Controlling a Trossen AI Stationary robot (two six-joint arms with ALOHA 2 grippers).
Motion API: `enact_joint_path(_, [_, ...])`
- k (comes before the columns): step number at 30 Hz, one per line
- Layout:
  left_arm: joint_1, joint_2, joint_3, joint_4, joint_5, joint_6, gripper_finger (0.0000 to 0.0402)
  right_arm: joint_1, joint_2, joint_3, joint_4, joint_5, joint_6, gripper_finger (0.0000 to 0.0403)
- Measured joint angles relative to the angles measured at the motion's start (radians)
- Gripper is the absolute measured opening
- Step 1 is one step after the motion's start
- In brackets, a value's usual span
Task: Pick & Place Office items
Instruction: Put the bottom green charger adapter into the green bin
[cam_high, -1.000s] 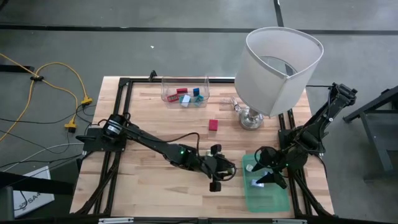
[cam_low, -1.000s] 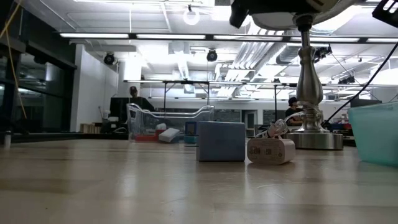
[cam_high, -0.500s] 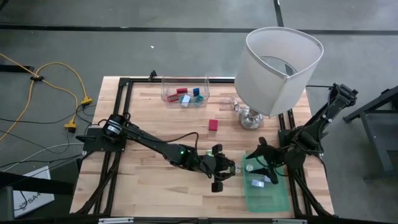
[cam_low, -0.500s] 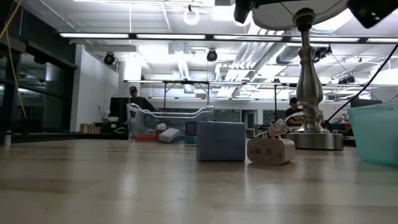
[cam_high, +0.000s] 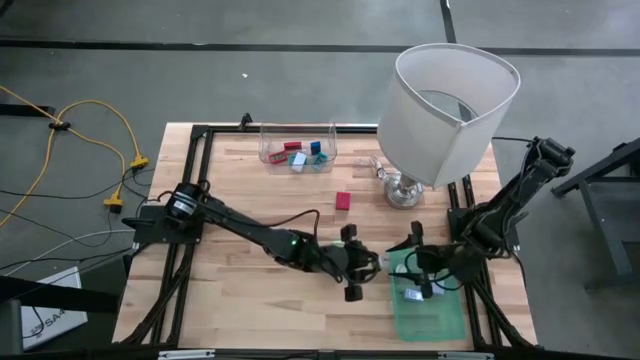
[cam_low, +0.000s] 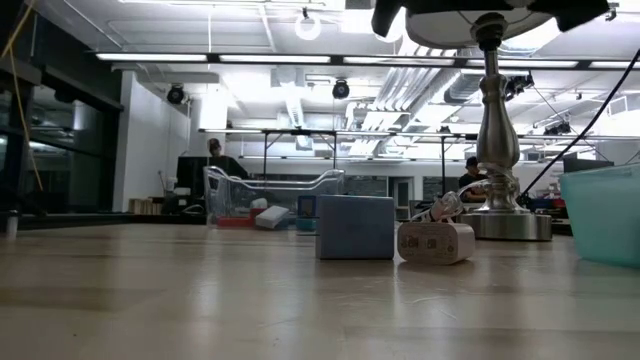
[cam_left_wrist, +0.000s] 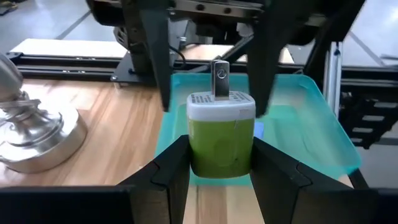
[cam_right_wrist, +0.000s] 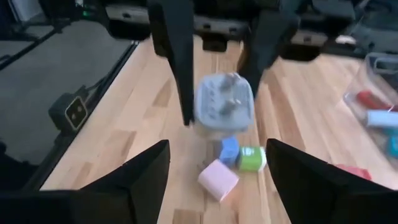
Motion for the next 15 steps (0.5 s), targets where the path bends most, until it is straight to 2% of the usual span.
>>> enact_joint_path(15, [0.007, 0.0, 0.0, 0.055, 0.001, 0.069, 0.0138, 0.0, 0.0, 0.0, 0.13, -0.001, -0.08, 0.0229])
